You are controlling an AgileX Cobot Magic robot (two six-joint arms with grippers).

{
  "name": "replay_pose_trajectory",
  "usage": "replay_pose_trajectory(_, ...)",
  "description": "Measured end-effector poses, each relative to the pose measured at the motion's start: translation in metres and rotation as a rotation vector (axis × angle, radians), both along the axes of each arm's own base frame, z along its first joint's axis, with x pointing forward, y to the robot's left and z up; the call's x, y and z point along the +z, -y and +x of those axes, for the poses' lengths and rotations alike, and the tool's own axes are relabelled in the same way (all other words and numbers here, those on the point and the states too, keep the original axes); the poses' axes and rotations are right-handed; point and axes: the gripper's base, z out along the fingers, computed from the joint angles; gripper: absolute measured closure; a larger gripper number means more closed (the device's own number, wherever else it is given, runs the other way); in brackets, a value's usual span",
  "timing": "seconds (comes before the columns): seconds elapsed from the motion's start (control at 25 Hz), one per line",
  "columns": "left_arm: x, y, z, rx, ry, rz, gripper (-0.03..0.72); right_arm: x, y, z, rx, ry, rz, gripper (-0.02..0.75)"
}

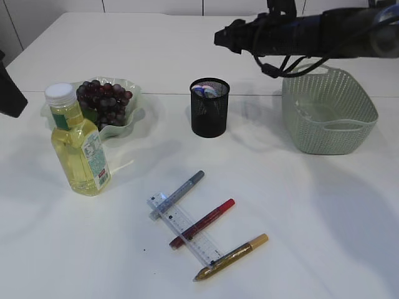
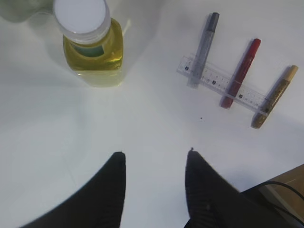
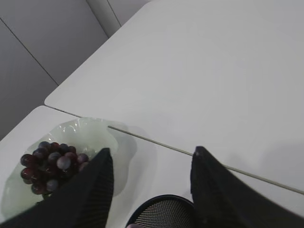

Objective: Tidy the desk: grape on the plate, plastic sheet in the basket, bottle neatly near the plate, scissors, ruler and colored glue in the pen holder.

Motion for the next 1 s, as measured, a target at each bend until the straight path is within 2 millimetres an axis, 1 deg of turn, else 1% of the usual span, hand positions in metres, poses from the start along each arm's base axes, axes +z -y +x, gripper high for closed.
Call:
replay_pose_trajectory(0.12, 0.0, 0.0, 0.0, 0.0, 0.0, 0.001, 0.38, 0.033, 0.003, -0.014, -0.002, -0.027, -0.016, 0.318)
replay_pose_trajectory(0.2, 0.0, 0.0, 0.0, 0.0, 0.001, 0.002, 0.38, 0.056, 0.004, -0.028, 0.01, -0.076, -0.023, 0.319)
replay_pose_trajectory(0.24, 0.0, 0.0, 0.0, 0.0, 0.001, 0.004, 0.38, 0.064, 0.005, -0.036, 0.027, -0.106, -0.062, 0.319)
replay_pose_trajectory(0.32, 0.0, 0.0, 0.0, 0.0, 0.001, 0.004, 0.38, 0.079, 0.007, -0.052, 0.047, -0.191, -0.087, 0.319)
replay_pose_trajectory(0.4, 0.0, 0.0, 0.0, 0.0, 0.002, 0.006, 0.38, 0.09, 0.01, -0.069, 0.051, -0.282, -0.151, 0.319)
replay_pose_trajectory(0.56, 0.0, 0.0, 0.0, 0.0, 0.002, 0.006, 0.38, 0.115, 0.016, -0.101, 0.014, -0.388, -0.271, 0.326)
replay_pose_trajectory(0.76, 0.0, -0.001, 0.0, 0.0, 0.001, 0.008, 0.38, 0.132, 0.024, -0.135, 0.005, -0.52, -0.381, 0.34)
replay_pose_trajectory(0.88, -0.001, -0.002, -0.001, -0.003, -0.013, 0.027, 0.38, 0.135, 0.027, -0.158, -0.006, -0.58, -0.418, 0.342)
replay_pose_trajectory(1.0, -0.003, -0.004, -0.003, -0.004, -0.025, 0.043, 0.38, 0.131, 0.027, -0.184, 0.001, -0.617, -0.436, 0.342)
